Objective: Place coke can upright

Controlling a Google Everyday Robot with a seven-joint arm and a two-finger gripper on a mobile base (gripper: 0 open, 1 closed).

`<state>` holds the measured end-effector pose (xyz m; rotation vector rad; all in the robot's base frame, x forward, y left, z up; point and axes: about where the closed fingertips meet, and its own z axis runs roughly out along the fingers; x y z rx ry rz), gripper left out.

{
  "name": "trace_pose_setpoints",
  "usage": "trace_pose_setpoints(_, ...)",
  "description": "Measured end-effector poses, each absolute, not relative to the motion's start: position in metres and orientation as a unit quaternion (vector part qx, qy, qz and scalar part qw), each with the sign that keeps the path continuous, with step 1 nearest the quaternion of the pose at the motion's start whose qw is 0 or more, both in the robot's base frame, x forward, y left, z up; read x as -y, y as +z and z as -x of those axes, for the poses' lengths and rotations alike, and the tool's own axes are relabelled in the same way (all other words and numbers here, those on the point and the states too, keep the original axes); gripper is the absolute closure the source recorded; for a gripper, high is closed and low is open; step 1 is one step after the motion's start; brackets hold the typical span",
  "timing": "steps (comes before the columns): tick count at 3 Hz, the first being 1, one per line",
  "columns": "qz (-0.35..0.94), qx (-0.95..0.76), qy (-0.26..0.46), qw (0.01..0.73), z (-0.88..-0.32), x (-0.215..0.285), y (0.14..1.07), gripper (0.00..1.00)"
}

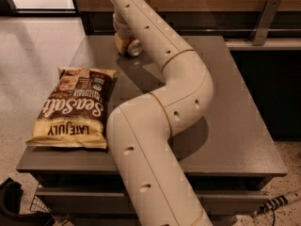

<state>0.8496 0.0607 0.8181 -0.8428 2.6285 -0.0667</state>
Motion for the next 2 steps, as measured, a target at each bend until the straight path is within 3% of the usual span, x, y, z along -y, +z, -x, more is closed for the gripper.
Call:
trace_pose_setpoints(1,0.3,-0.935,-0.024,0.19,-0.8516,-0.0617,0.8151,1.0)
trace_pose_setpoints(2,0.3,-0.935,-0.024,0.19,-0.8516,-0.0617,0.8151,1.0)
